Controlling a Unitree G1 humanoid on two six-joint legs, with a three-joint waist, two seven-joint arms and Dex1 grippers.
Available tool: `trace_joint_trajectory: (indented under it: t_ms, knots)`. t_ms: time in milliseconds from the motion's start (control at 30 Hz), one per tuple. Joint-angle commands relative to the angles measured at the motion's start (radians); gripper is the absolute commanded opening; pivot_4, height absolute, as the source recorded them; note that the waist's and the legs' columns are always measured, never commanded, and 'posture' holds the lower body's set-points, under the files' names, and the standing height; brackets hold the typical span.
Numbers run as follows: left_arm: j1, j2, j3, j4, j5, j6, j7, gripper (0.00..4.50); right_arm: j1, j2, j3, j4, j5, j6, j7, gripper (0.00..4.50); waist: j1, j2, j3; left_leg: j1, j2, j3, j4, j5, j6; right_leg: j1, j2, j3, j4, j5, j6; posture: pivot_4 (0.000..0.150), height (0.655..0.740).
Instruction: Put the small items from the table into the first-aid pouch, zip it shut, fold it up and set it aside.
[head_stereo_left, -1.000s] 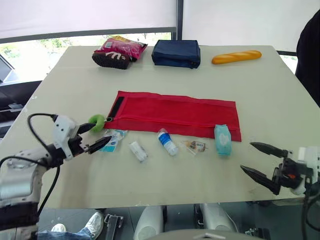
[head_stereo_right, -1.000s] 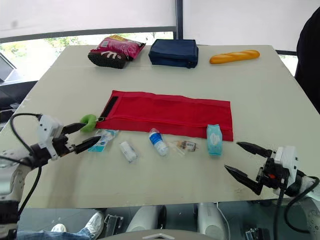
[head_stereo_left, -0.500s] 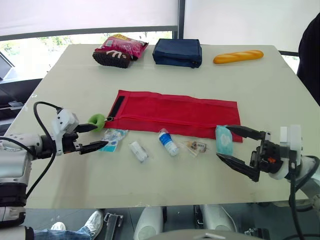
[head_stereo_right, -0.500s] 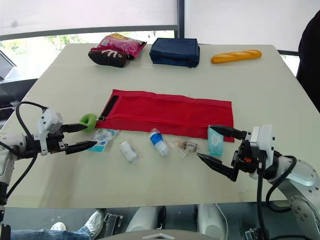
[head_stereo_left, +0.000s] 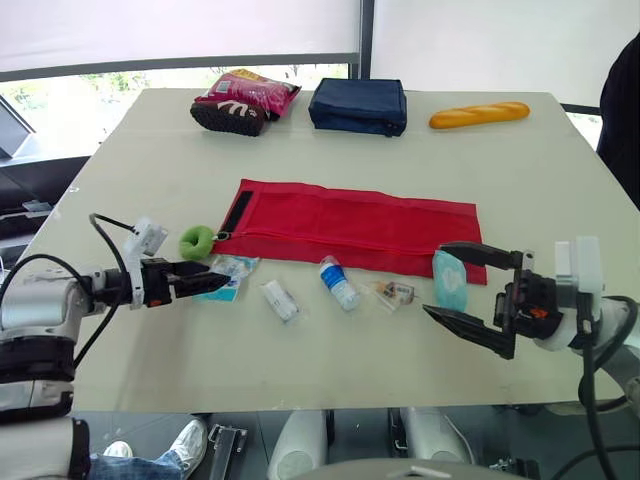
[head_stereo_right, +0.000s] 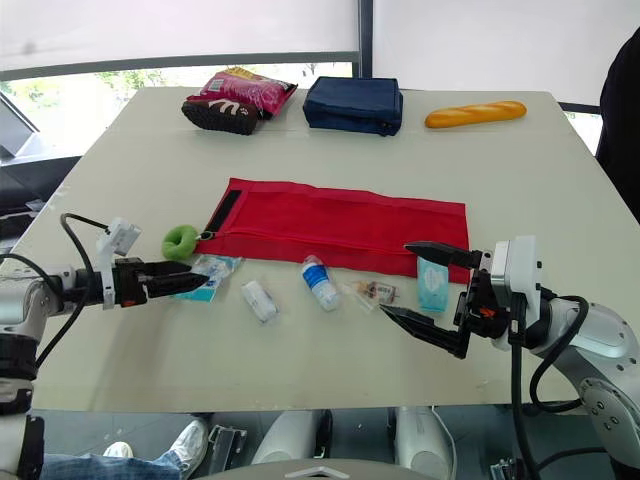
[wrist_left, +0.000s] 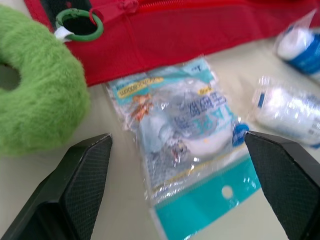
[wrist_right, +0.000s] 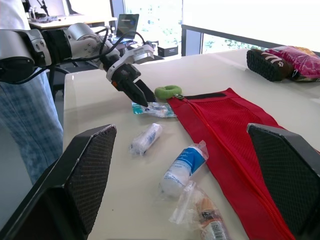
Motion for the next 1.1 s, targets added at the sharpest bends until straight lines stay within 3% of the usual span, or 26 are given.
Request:
trace_joint_trajectory:
  t_ms: [33, 133, 400, 600, 767, 967, 1100]
  knots:
    - [-0.021, -0.015, -0.010, 0.019, -0.036, 0.109, 0.004, 4.50, -0.011, -0.007, -0.006, -0.033, 0.005, -0.013, 0.001, 4.47, -0.002, 0.000, 0.000, 0.000, 0.000, 0.000, 0.000, 0.000, 0.000, 0.000, 0.000, 0.000, 0.001, 0.000, 0.000, 0.150, 0.7400]
    - [0.009, -0.009, -0.069, -0.017, -0.022, 0.134, -0.010, 3.69, -0.011, -0.005, -0.002, -0.033, -0.006, -0.018, 0.001, 4.50, -0.006, 0.000, 0.000, 0.001, 0.000, 0.000, 0.001, 0.000, 0.000, 0.000, 0.000, 0.001, 0.003, 0.000, 0.000, 0.150, 0.7400]
    - [0.031, 0.004, -0.071, -0.051, -0.046, 0.160, -0.019, 0.10, -0.007, -0.002, 0.001, -0.045, -0.009, -0.019, -0.007, 4.50, -0.007, 0.000, 0.000, 0.002, 0.001, -0.002, 0.001, 0.000, 0.000, 0.000, -0.001, 0.004, 0.003, 0.000, 0.000, 0.150, 0.7400]
    - [0.077, 0.012, 0.163, -0.197, -0.240, 0.235, -0.033, 0.05, -0.008, 0.001, 0.005, -0.060, 0.011, 0.002, -0.040, 4.50, -0.008, -0.005, 0.002, -0.002, 0.002, -0.003, 0.001, 0.000, 0.000, -0.004, -0.001, 0.004, 0.004, 0.000, -0.001, 0.150, 0.7400]
    - [0.115, -0.057, 0.372, -0.418, -0.417, 0.329, 0.088, 0.05, -0.043, 0.018, 0.022, -0.062, 0.079, 0.071, -0.147, 4.50, -0.007, -0.004, 0.003, -0.002, 0.003, -0.003, 0.001, 0.000, 0.000, -0.005, -0.001, 0.003, 0.004, 0.002, -0.004, 0.150, 0.7400]
    - [-0.022, -0.380, 0.394, -0.715, -0.564, 0.369, 0.540, 0.05, -0.208, 0.091, 0.124, -0.024, 0.156, 0.241, -0.385, 4.50, 0.000, -0.005, 0.003, -0.005, 0.002, -0.006, 0.009, 0.000, -0.001, -0.004, -0.003, 0.001, 0.006, 0.003, -0.003, 0.150, 0.7400]
    - [-0.060, -0.580, 0.298, -0.829, -0.562, 0.332, 0.776, 0.05, -0.284, 0.133, 0.167, 0.013, 0.277, 0.374, -0.548, 4.50, -0.007, -0.006, 0.003, -0.006, 0.001, -0.008, 0.010, 0.000, -0.001, -0.004, -0.003, 0.002, 0.006, 0.004, -0.003, 0.150, 0.7400]
